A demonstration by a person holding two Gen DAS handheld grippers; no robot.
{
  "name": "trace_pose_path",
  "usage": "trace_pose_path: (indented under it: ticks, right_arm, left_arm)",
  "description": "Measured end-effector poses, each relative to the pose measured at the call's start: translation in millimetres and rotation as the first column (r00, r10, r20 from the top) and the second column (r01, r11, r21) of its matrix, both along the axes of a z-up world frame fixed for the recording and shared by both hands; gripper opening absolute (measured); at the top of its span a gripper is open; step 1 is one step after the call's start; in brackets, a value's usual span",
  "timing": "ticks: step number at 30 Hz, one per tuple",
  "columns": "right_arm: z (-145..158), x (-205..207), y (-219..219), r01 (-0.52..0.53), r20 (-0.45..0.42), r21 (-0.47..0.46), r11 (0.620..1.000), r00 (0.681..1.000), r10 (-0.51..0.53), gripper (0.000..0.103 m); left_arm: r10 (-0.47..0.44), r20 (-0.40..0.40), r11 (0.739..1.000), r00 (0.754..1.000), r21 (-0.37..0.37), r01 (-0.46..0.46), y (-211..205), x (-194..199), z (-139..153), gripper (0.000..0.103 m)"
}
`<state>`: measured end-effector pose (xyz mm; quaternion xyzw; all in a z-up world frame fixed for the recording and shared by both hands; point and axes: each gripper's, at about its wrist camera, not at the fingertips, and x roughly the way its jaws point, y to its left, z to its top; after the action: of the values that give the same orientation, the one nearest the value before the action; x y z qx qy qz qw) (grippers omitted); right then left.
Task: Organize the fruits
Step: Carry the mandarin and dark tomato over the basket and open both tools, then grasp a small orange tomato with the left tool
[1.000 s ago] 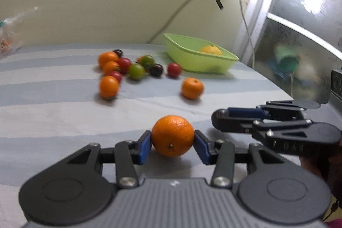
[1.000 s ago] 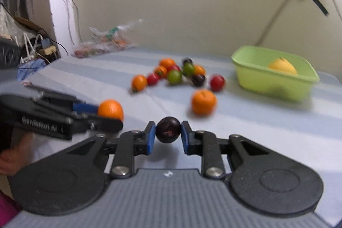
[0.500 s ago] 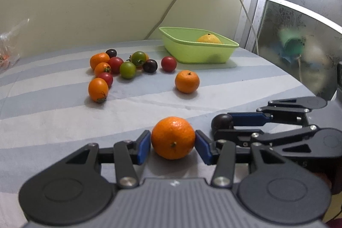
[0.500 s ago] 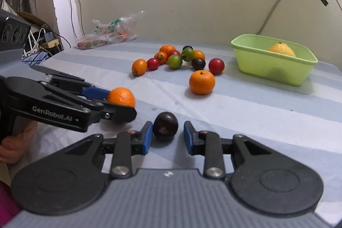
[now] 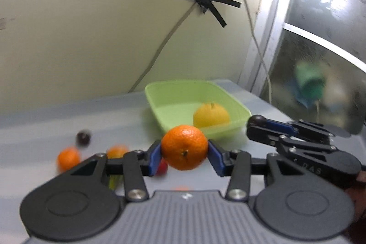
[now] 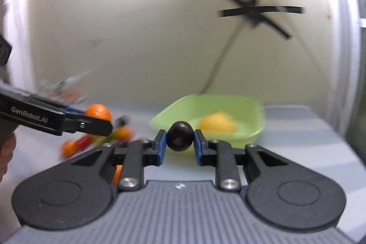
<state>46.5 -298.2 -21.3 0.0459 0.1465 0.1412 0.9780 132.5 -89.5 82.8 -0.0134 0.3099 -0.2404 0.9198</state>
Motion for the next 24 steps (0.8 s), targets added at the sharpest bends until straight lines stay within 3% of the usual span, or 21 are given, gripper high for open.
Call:
trace_pose_path:
  ticks: [5,11,13,17,24]
  right_arm:
    - [-7.7,49.7,-19.3,0.056,-0.047,-0.003,0.998,0.997,-0.056,0.029]
    - [-16.7,68.0,-25.0,0.075,-0.076,-0.016,0.997,0.994,-0.076,0.029]
    - [-17.3,70.9,-25.0,0.070,-0.079,-0.009,0.998,0.994,-0.071,0.031]
    - [-11.5,65.0,-16.4,0.075,-0.035,-0.027,0.997,0.997,-0.076,0.048]
    - [5.5,27.7,-12.9,0.033,0.012,0.000,0.999,0.999,-0.033,0.048]
  left_arm:
    - [0.015,-0.123,0.997,0.992,-0.071,-0.024,-20.5,71.7,-13.6,0.043]
    - [0.027,-0.168,0.997,0.985,-0.064,-0.038,-35.3,102.3,-35.3,0.046]
    - [0.025,-0.163,0.997,0.986,-0.071,-0.037,-37.7,104.6,-36.6,0.053]
    - [0.029,-0.151,0.996,0.988,-0.079,-0.041,-34.4,103.9,-30.8,0.057]
    - [0.062,-0.090,0.980,0.994,-0.185,-0.078,30.9,58.3,4.4,0.059]
